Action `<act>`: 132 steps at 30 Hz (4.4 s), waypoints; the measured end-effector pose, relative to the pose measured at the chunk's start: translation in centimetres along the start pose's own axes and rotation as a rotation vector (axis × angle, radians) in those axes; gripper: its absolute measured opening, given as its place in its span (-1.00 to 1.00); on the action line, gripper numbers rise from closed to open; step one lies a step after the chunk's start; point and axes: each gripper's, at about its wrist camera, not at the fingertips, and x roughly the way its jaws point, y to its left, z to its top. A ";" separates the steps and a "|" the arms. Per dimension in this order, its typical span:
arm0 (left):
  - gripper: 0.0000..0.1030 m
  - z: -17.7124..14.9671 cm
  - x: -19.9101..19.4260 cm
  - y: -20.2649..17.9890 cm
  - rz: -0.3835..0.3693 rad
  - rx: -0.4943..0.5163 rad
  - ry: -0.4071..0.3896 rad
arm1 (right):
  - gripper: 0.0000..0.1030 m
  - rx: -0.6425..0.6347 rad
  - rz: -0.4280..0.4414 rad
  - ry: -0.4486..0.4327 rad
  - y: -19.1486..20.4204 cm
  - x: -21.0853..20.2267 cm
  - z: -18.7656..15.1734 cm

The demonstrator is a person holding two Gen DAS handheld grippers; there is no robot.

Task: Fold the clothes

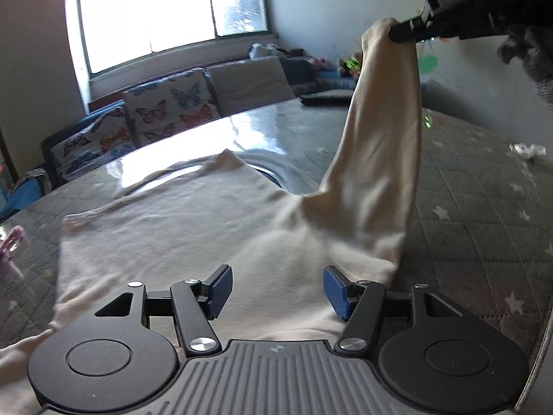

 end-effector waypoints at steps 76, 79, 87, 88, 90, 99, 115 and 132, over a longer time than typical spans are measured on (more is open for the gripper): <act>-0.73 -3.8 -4.8 12.0 0.194 -0.256 0.010 | -0.77 -0.360 0.313 0.297 10.1 9.6 -7.5; -0.39 -3.8 -4.6 11.8 0.166 -0.255 0.013 | -0.63 -0.396 0.356 0.301 11.3 10.3 -7.4; -0.65 -3.8 -2.6 11.3 0.119 -0.233 0.045 | -0.48 -0.466 0.412 0.352 12.2 12.5 -8.4; -0.75 -3.8 -2.4 11.3 0.134 -0.224 0.045 | -0.60 -0.465 0.415 0.355 12.1 12.4 -8.3; -0.84 -3.7 -2.7 11.5 0.134 -0.228 0.034 | -0.86 -0.459 0.420 0.363 11.7 12.2 -8.3; -0.89 -3.1 -2.9 11.3 0.150 -0.213 0.006 | -0.91 -0.419 0.381 0.310 10.4 10.6 -7.3; -0.57 -4.7 -5.3 8.9 0.127 -0.174 0.007 | -0.48 -0.373 0.434 0.331 11.0 6.8 -9.5; -0.24 -8.5 -9.3 16.0 0.372 -0.394 0.017 | -0.39 -0.429 0.506 0.354 19.1 9.4 -9.1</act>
